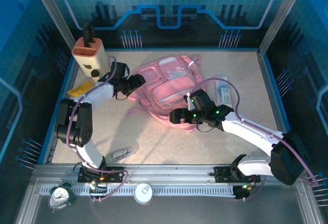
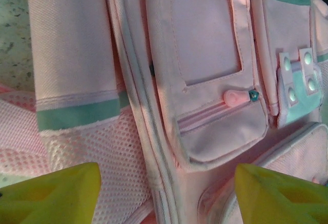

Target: Pack the student bag

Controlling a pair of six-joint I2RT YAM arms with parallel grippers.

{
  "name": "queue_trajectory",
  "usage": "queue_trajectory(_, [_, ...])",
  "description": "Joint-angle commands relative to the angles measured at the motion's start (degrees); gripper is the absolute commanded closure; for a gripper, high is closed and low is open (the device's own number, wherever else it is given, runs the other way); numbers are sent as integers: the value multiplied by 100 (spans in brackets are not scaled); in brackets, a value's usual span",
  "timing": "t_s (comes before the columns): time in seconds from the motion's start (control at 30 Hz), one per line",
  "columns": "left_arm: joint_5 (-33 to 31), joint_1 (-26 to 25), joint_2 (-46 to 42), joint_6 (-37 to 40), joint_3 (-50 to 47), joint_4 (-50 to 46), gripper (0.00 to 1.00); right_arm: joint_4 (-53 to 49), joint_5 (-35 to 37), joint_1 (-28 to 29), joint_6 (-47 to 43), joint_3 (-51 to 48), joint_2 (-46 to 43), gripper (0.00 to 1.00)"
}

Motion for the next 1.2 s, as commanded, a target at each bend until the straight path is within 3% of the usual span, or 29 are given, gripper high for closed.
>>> queue_trajectory(0.0, [119,70,257,-215,253,119,30,38,83,66,60,136,19,1])
queue_trajectory(0.27, [-927,80,200,-390,146,-588,31,15,217,64,108,18,-99,0])
queue_trajectory(0.63, [-674,80,589,-659,148,-416,38,46,265,29,180,31,54,0])
queue_trajectory(0.8, [-1456,97,220,-609,2,-860,33,41,281,9,235,1,44,0])
queue_trajectory(0.93, [-1010,107,281,-716,-96,-653,34,77,269,-5,210,-20,80,0])
queue_trajectory(1.03, [-518,77,505,-998,-112,-241,44,174,229,-9,238,-28,172,0])
queue_trajectory(1.17, [-579,-17,568,-1024,-6,-190,61,300,278,-19,305,-18,335,0])
